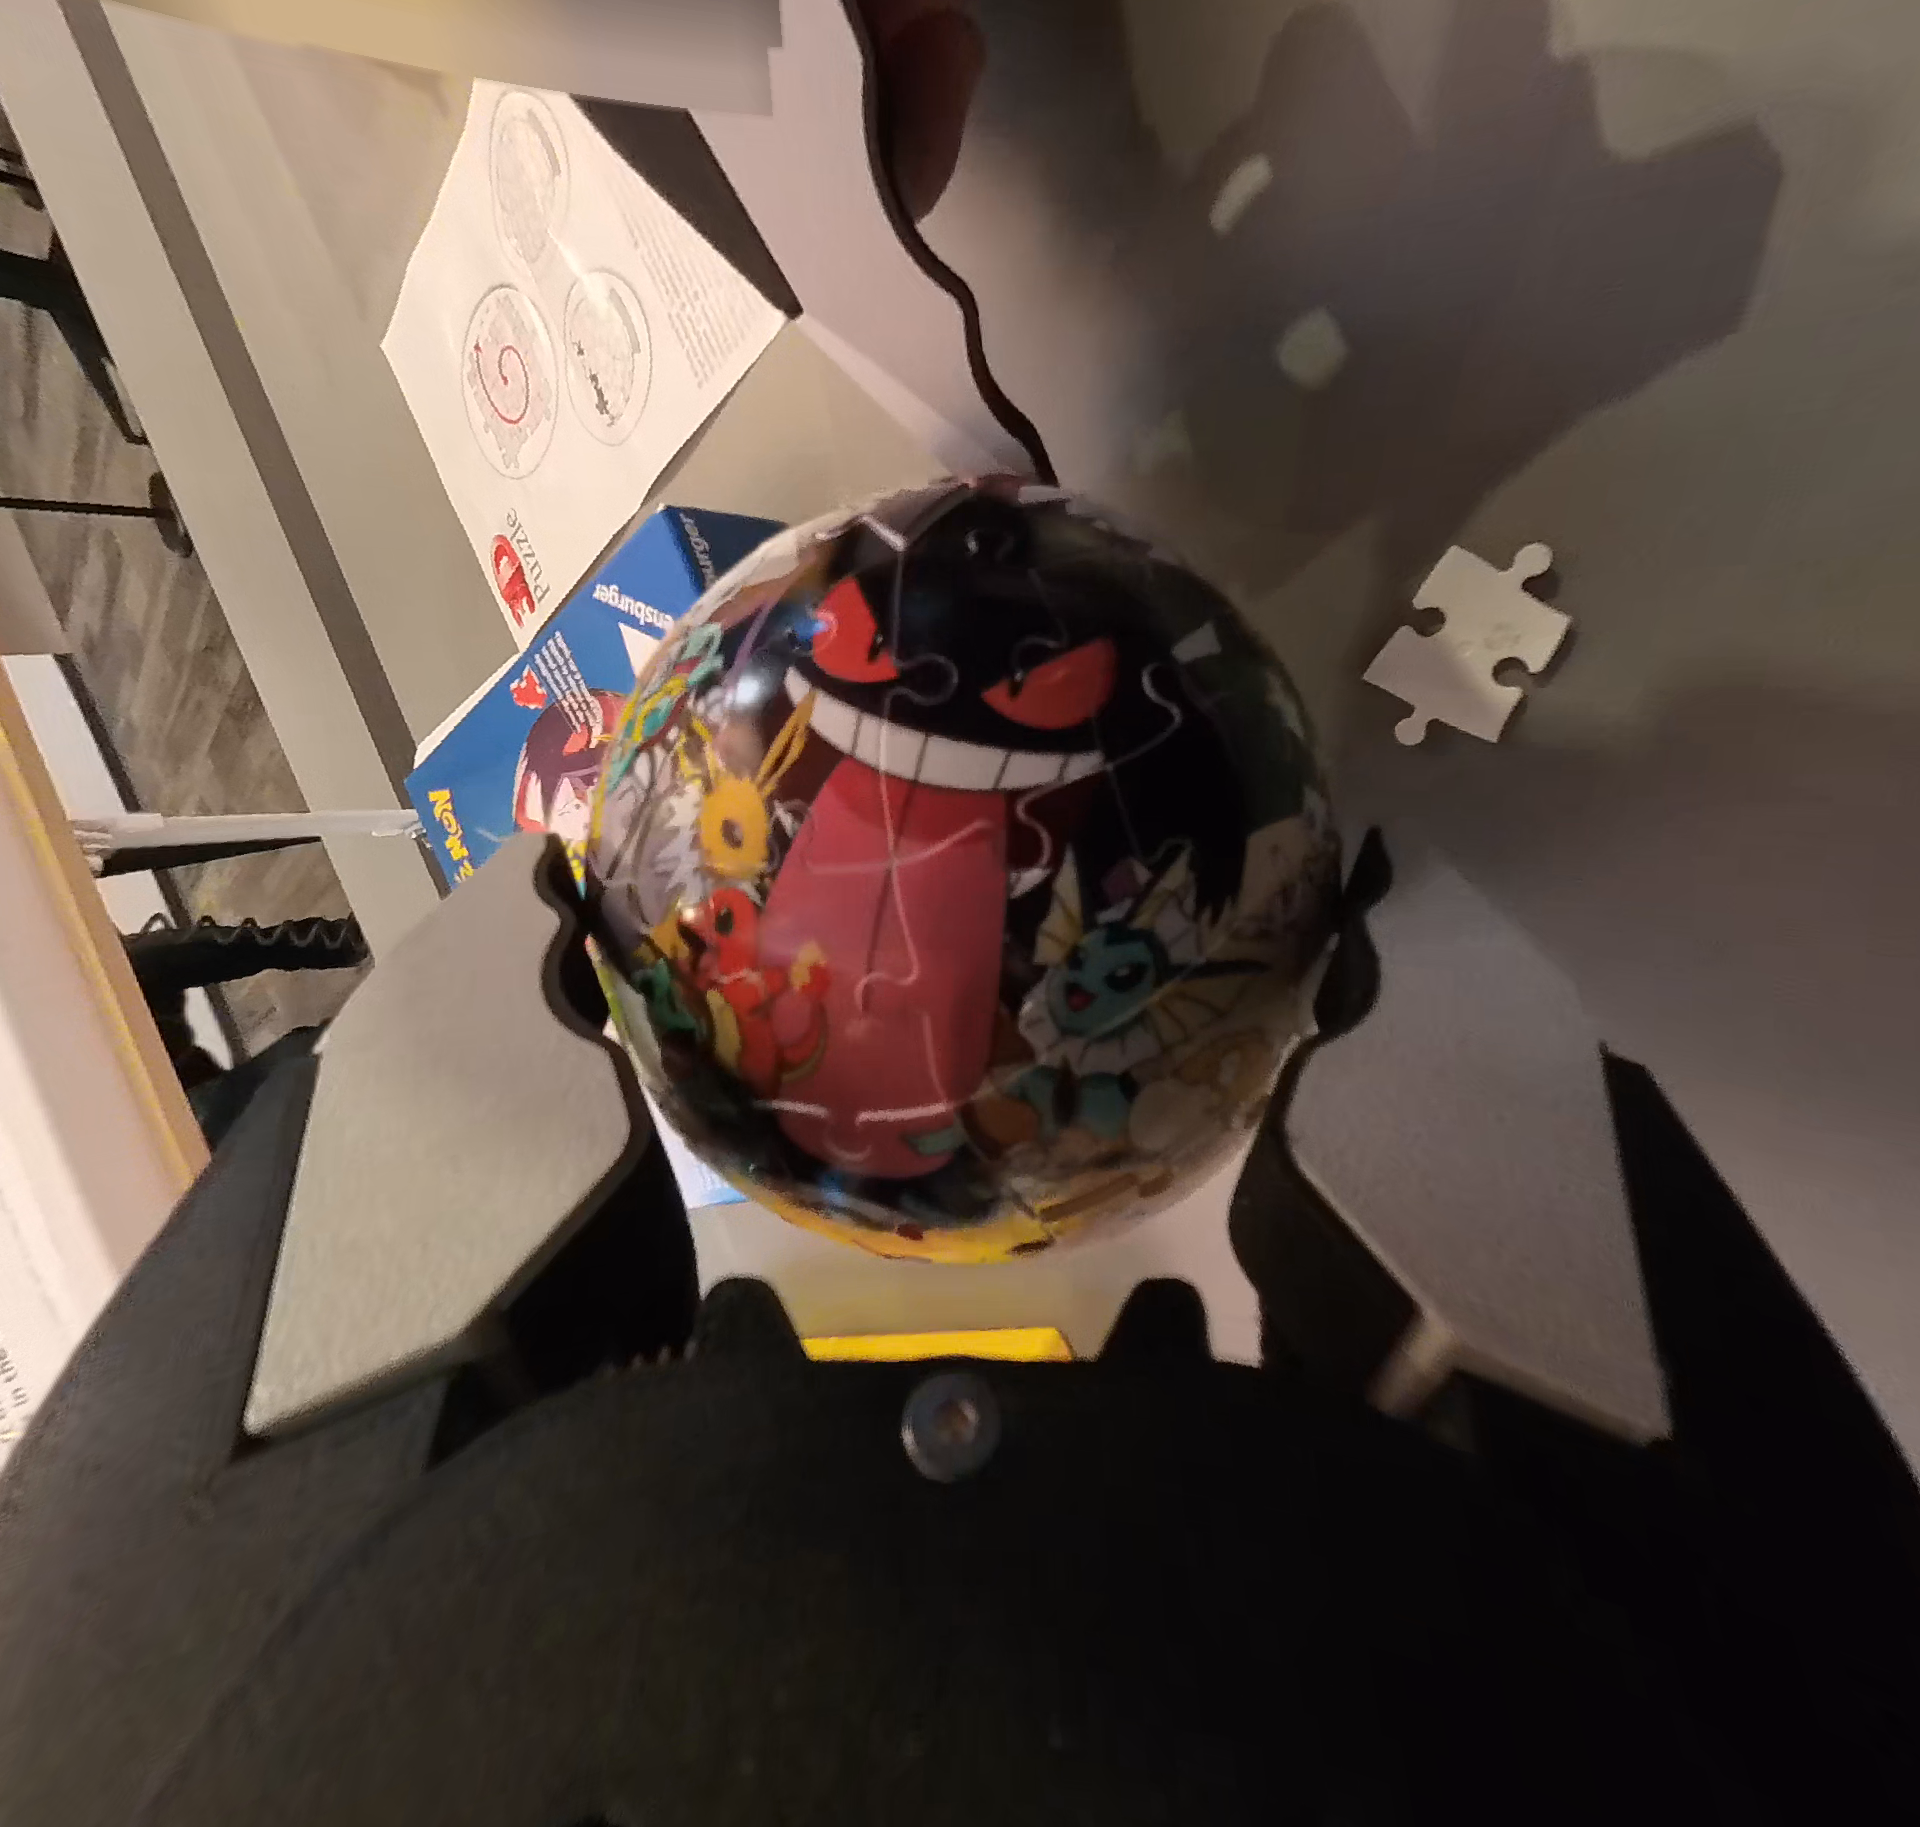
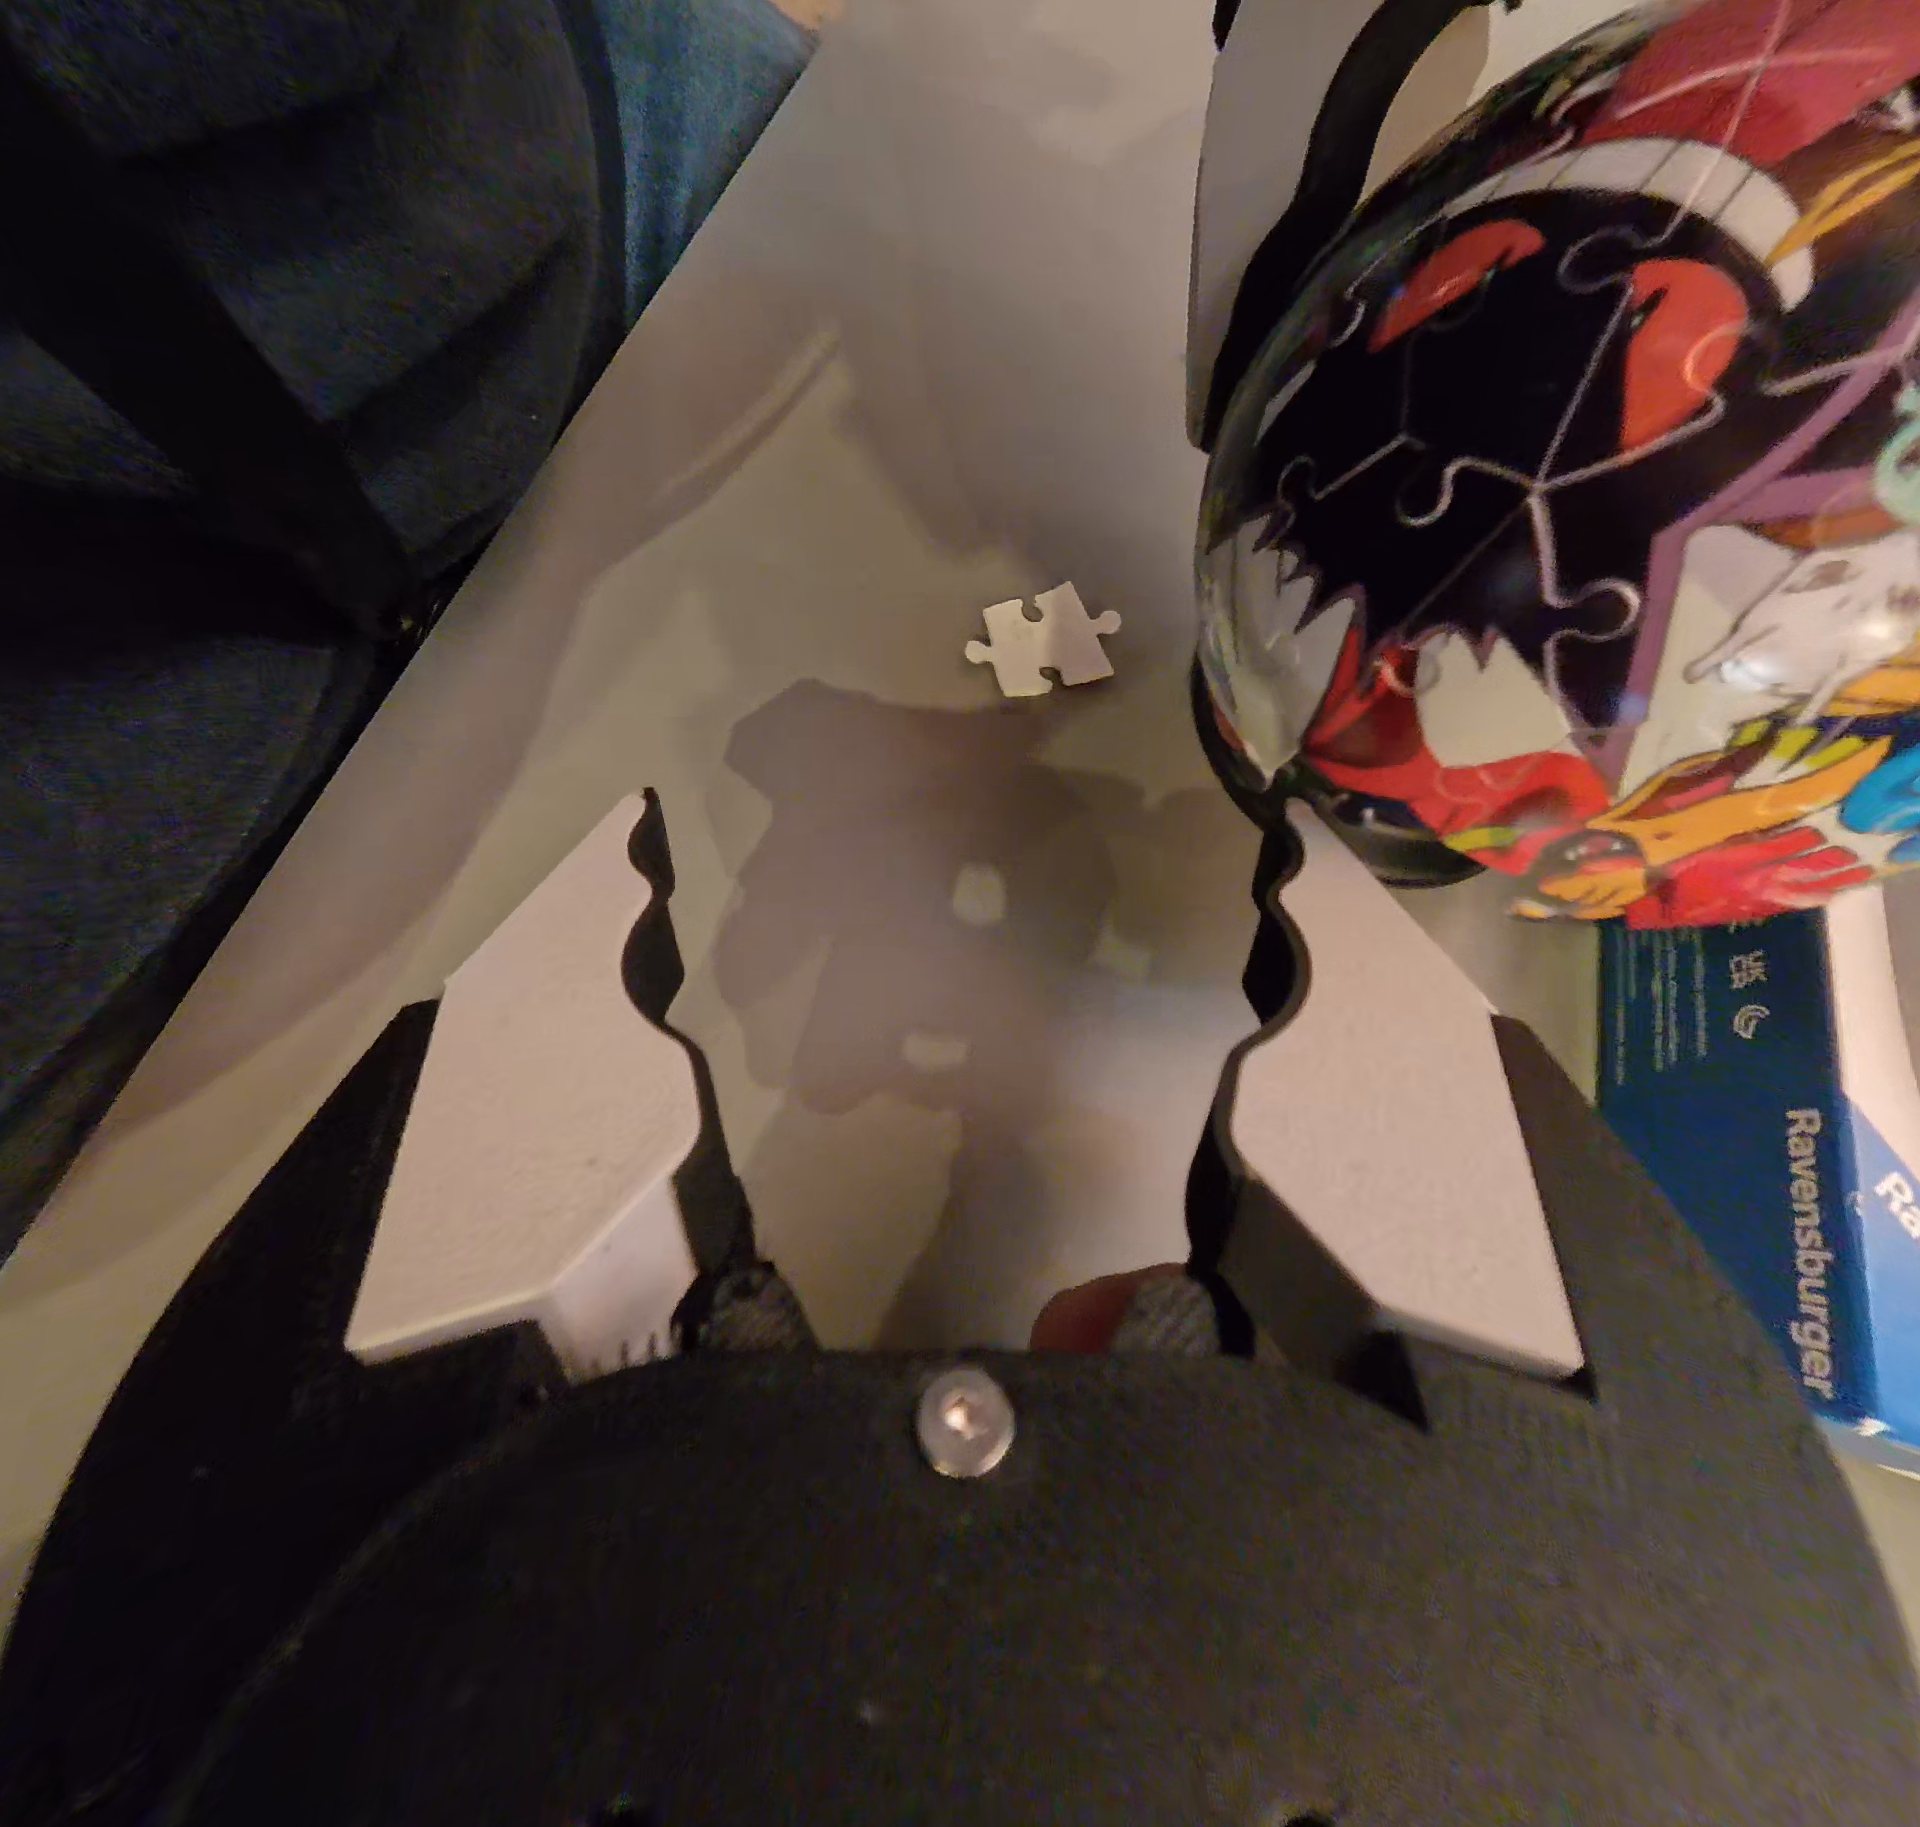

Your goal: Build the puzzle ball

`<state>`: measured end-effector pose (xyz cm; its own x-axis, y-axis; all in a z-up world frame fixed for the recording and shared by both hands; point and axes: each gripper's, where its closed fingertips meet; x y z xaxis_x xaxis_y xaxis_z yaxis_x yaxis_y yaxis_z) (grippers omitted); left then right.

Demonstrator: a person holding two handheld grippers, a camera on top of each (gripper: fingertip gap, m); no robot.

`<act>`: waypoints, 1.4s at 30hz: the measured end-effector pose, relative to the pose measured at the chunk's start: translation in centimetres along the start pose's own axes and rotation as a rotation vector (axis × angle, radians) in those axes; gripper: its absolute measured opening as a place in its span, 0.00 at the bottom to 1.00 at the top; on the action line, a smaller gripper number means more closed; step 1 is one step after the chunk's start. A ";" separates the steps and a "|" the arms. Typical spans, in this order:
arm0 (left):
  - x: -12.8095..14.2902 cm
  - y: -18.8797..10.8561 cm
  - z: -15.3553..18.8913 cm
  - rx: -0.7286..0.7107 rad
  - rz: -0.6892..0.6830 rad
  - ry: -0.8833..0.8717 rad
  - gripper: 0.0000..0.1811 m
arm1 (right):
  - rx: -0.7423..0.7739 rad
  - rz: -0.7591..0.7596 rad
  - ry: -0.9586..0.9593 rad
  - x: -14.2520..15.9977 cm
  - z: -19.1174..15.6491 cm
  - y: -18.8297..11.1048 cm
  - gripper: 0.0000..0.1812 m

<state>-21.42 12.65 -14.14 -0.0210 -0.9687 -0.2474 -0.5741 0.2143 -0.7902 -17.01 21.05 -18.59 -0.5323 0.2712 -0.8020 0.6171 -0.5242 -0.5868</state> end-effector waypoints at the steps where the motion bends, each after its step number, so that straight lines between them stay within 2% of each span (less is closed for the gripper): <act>1: -0.1 0.1 0.0 0.007 0.002 -0.009 0.74 | 0.000 -0.004 0.001 0.1 0.0 0.0 0.61; 9: -1.1 0.1 -0.4 0.017 -0.014 0.045 0.74 | -0.005 -0.014 0.004 0.4 -0.1 0.2 0.61; 28: -1.0 0.0 -0.4 0.066 -0.114 0.103 0.74 | 0.006 -0.015 -0.008 0.1 -0.2 0.5 0.61; 39: 0.4 0.1 -0.3 0.024 -0.056 -0.066 0.74 | 0.009 -0.045 0.058 2.1 1.1 -1.4 0.59; 42: 0.7 0.1 -0.2 0.015 -0.036 -0.098 0.74 | 0.017 -0.039 0.020 2.2 1.2 -1.6 0.57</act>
<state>-21.67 11.99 -14.24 0.0798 -0.9590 -0.2720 -0.5605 0.1825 -0.8078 -19.86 21.55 -19.29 -0.5440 0.3072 -0.7808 0.5863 -0.5266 -0.6156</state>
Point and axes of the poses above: each gripper's, where its closed fingertips meet, y out along the fingers, x out of its underside, z = x × y across the jaws, and after that the axes turned 1 degree about z, right-handed
